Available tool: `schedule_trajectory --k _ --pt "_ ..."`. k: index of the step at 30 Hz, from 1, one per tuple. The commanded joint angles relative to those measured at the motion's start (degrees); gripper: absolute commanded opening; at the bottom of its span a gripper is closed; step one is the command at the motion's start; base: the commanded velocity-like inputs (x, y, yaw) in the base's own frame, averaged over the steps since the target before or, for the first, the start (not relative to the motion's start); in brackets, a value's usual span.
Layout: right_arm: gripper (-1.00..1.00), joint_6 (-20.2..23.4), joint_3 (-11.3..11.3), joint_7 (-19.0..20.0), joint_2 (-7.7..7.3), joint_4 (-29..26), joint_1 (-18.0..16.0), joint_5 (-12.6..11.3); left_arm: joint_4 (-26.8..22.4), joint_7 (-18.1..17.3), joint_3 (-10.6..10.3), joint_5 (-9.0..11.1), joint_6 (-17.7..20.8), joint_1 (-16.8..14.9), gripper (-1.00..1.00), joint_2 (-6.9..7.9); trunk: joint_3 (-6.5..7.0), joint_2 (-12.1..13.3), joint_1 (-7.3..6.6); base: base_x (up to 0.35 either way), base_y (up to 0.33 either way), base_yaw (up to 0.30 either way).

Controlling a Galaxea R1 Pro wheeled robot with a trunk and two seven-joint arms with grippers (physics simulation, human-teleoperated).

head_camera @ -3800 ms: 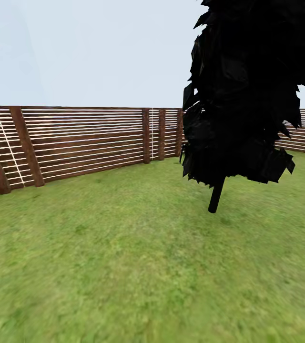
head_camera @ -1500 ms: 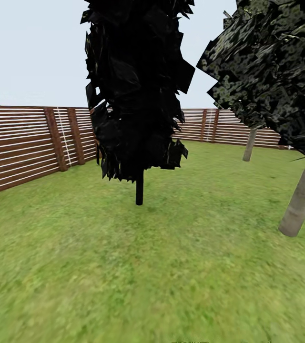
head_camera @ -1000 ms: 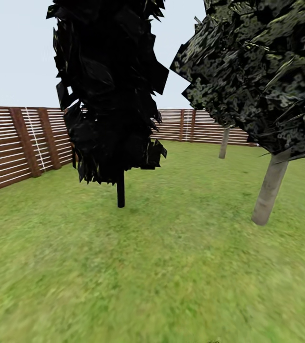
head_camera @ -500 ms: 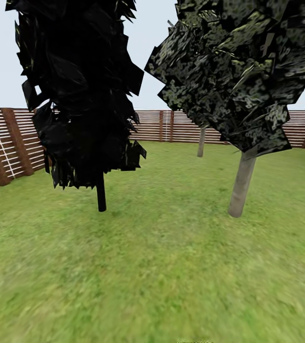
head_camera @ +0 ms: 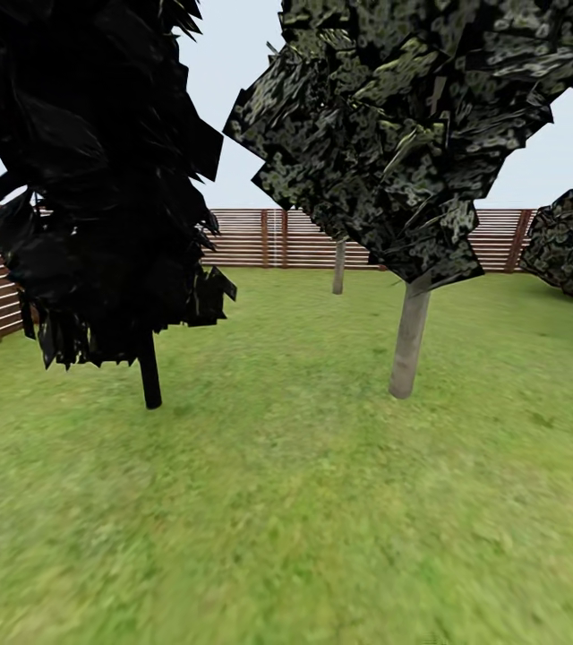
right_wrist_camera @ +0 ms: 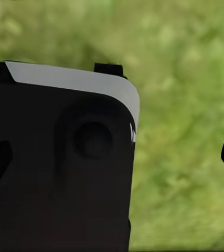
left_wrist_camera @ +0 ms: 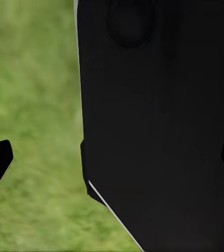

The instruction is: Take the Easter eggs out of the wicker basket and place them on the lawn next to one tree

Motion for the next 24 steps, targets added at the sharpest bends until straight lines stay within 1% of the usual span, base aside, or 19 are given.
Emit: schedule_trajectory --k 1,24 --pt "1.00 -0.22 0.28 0.00 -0.01 0.11 -0.06 0.14 -0.08 0.01 -0.05 0.00 -0.06 0.03 1.00 0.01 -0.02 -0.03 0.00 0.000 0.000 -0.285" --pt "1.00 -0.22 0.29 0.00 0.03 0.10 -0.06 0.15 -0.17 0.01 -0.05 0.02 -0.06 0.03 1.00 0.01 0.46 -0.03 0.00 0.000 0.000 -0.285"
